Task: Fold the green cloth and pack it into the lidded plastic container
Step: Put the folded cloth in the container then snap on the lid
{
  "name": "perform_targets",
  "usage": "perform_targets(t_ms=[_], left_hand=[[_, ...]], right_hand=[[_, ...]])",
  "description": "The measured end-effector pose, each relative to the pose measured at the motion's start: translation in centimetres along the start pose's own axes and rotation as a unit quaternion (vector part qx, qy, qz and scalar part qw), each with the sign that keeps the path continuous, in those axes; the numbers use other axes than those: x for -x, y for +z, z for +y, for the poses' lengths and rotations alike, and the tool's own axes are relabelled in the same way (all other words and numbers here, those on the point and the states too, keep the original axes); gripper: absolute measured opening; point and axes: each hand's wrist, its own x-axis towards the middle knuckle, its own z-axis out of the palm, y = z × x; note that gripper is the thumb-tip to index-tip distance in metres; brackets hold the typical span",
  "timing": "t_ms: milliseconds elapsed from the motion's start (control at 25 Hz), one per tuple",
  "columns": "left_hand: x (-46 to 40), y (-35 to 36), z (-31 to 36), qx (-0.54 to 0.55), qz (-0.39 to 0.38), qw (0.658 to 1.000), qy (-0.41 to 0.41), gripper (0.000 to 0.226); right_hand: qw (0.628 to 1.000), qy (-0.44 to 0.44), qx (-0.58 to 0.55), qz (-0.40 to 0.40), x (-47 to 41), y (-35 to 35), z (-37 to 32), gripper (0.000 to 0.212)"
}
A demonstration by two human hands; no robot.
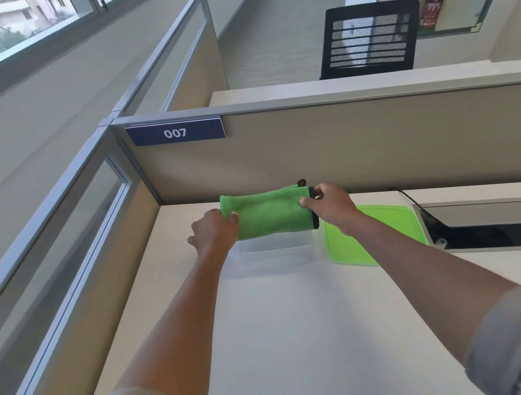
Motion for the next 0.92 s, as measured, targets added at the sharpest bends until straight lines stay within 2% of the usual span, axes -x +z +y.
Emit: perform_targets(t_ms=[200, 320, 480, 600, 680, 800, 920], left_hand=[[0.5, 1.5, 0.3, -0.126, 0.099, 0.985, 0.071, 0.035], [0.9, 2.7, -0.1, -0.179, 0.119, 0.972, 0.098, 0.033], [0.2, 4.2, -0.7, -0.250, 0.086, 0.957, 0.117, 0.030], [-0.4, 4.7, -0.7, -0.292, 0.061, 0.948, 0.111, 0.028], [-0.7, 4.8, -0.7, -0.301, 0.042, 0.947, 0.104, 0.031], [-1.2, 5.0, -0.8, -0.291, 0.030, 0.951, 0.101, 0.044], [-1.8, 5.3, -1.1, -0.274, 0.017, 0.958, 0.086, 0.070]], right_hand=[[0.994, -0.038, 0.106, 0.018, -1.0, 0.6, 0.8, 0.033], [0.978, -0.059, 0.201, 0.016, -0.6, 0.9, 0.5, 0.034], [0.930, -0.117, 0.348, 0.001, -0.3, 1.6, 0.0, 0.022], [0.892, -0.144, 0.428, 0.002, -0.4, 2.2, 0.2, 0.023], [0.880, -0.147, 0.452, 0.007, -0.6, 2.4, 0.5, 0.025], [0.857, -0.162, 0.489, 0.010, -0.9, 3.0, 1.2, 0.037], [0.851, -0.159, 0.500, 0.002, -1.2, 3.6, 1.7, 0.042]])
